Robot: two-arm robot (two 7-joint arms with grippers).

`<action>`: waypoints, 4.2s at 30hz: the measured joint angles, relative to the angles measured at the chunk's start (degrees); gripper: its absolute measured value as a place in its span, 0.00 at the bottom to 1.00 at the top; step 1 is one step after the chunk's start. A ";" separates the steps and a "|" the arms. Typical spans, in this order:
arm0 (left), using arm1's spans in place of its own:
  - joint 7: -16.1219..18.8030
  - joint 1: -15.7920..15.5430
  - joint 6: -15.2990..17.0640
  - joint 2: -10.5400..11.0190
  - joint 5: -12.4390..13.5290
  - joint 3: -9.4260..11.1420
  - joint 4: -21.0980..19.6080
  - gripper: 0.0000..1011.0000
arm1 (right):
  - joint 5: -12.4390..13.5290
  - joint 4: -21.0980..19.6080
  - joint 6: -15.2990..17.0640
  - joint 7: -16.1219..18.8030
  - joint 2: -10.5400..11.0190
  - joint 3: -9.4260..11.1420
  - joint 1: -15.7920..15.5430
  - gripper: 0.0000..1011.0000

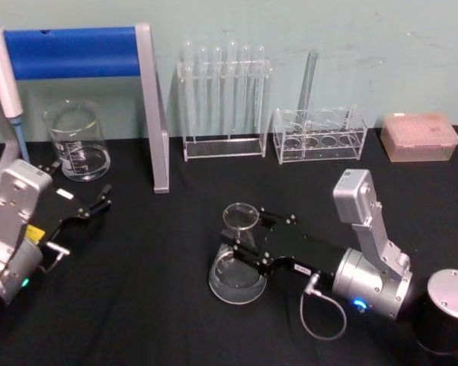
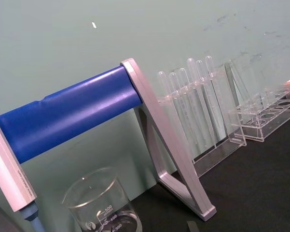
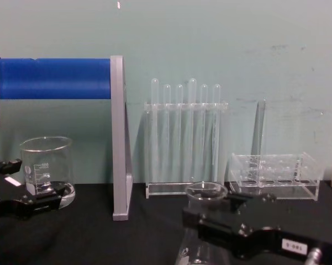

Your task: Grasp the erlenmeyer flask with one hand, shake it three times, then place it back.

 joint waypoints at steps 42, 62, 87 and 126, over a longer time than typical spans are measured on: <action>0.00 0.00 0.00 0.00 0.00 0.00 0.00 0.99 | -0.02 -0.65 0.46 0.00 0.47 -0.12 -0.15 0.99; 0.00 0.00 0.00 0.00 0.00 0.00 0.00 0.99 | 0.68 -7.03 0.76 -1.66 6.16 3.20 -6.72 0.99; 0.00 0.00 0.00 0.00 0.00 0.00 0.00 0.99 | -4.25 -4.05 -0.85 -16.85 0.24 12.84 -7.70 0.99; 0.00 0.00 0.00 0.00 0.00 0.00 0.00 0.99 | -8.49 4.96 3.59 -18.99 -5.34 13.36 -3.41 0.99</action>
